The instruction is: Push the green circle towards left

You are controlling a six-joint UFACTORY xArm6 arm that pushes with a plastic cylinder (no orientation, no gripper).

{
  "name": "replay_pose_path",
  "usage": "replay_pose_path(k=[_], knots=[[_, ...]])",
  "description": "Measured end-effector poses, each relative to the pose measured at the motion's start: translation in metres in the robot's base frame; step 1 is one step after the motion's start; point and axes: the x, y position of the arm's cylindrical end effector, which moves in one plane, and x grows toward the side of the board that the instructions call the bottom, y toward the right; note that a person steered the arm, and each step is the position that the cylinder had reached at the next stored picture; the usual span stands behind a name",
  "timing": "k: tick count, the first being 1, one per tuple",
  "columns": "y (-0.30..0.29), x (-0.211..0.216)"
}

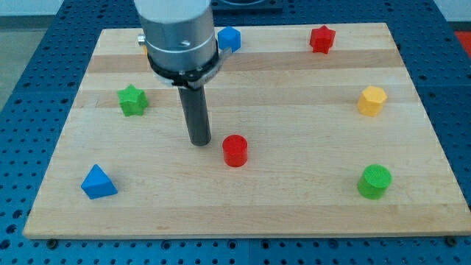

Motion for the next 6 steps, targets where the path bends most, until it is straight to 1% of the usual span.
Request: replay_pose_path(k=[1,2,3,4,6], knots=[[-0.021,0.012],[0.005,0.038],[0.002,0.038],[0.018,0.038],[0.074,0.046]])
